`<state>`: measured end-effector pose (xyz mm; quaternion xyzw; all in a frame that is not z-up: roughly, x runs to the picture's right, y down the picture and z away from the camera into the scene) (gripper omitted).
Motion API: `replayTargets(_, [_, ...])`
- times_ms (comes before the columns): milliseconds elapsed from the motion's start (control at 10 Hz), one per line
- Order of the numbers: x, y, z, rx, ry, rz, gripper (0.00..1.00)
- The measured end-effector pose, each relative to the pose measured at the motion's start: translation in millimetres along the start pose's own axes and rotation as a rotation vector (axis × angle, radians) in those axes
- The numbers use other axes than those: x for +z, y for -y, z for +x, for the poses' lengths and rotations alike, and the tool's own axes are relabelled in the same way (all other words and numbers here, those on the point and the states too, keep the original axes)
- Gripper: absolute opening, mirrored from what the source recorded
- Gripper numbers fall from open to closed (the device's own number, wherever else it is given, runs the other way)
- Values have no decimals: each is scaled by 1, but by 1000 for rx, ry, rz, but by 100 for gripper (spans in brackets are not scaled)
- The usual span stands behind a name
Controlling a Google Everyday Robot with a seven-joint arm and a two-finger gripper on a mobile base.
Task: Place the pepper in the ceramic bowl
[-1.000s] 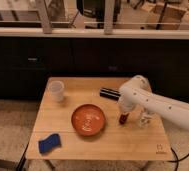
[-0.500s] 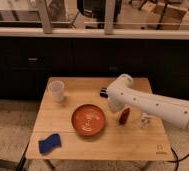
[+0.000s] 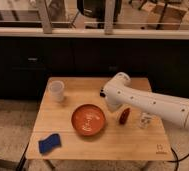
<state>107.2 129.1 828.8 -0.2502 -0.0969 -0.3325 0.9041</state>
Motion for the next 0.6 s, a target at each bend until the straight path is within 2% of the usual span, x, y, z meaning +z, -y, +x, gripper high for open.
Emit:
replayTargets(300, [1, -16, 22, 28, 8, 9, 40])
replayTargets(600, [1, -17, 24, 28, 16, 17, 70])
